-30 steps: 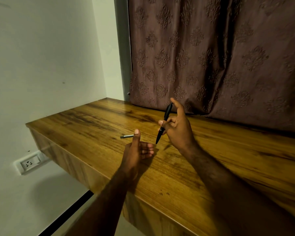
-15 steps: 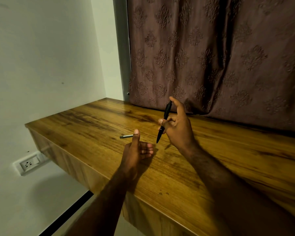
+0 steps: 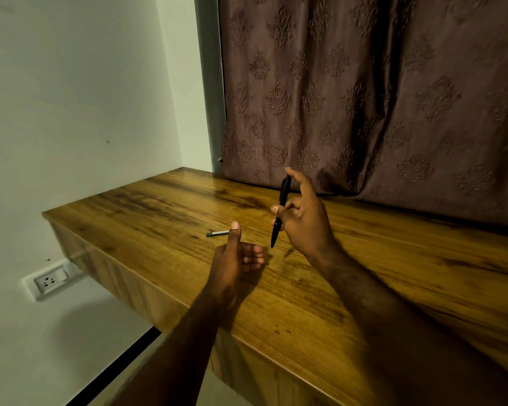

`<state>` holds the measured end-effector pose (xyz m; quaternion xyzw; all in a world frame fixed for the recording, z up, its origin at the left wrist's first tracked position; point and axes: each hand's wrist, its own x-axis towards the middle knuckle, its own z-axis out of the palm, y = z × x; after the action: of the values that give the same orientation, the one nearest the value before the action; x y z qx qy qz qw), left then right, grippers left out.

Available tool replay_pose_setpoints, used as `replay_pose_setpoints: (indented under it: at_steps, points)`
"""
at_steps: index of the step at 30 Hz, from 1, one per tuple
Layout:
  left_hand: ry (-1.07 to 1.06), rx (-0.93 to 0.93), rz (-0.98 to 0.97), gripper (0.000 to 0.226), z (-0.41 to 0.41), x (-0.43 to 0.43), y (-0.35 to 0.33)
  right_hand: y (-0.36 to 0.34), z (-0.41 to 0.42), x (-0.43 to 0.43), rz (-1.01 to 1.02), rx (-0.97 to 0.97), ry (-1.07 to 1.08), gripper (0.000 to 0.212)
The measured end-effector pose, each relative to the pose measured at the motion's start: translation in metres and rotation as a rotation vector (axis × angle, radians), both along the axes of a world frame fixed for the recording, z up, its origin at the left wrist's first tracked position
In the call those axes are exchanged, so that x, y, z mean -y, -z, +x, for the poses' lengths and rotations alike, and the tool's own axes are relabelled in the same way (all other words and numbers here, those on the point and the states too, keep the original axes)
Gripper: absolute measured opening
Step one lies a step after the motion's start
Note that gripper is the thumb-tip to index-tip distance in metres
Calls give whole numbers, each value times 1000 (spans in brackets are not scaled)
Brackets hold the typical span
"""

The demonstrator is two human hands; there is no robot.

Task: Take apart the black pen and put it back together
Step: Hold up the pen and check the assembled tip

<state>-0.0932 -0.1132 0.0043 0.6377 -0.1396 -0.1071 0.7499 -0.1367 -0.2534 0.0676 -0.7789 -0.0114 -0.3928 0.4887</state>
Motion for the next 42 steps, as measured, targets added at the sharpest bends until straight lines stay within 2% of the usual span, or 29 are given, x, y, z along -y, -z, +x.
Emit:
replay_pose_setpoints:
  at_steps: [8,13,15,17,20,23,25,28,33,42]
  points:
    - [-5,-9,-17,82,0,1,-1,-3,-3,-2,35,-3,9,72]
    - [-3,-1,-10,83,1,2,0,-3,-4,-2,73,-48,-25,82]
    - [-6,-2,-12,81,1,2,-1,-8,-4,-6,160,-82,-88,63]
    - [-5,-7,-17,79,1,2,-1,-10,-2,-8,362,-68,-172,35]
    - [-6,-10,-29,77,0,3,-1,-8,-3,-5,656,-30,-308,23]
    - [-12,-13,-27,76,1,3,-1,-8,-6,2,817,-42,-421,54]
    - [-12,-7,-23,77,1,3,-1,-8,-7,6,911,-39,-463,63]
    - [-9,5,-19,79,0,3,-1,-8,-9,7,1006,-4,-464,61]
    - [-2,-8,-14,79,1,2,0,-11,-12,8,1052,28,-437,62]
    - [13,1,-10,81,-2,0,-1,-14,-14,5,998,-28,-387,63]
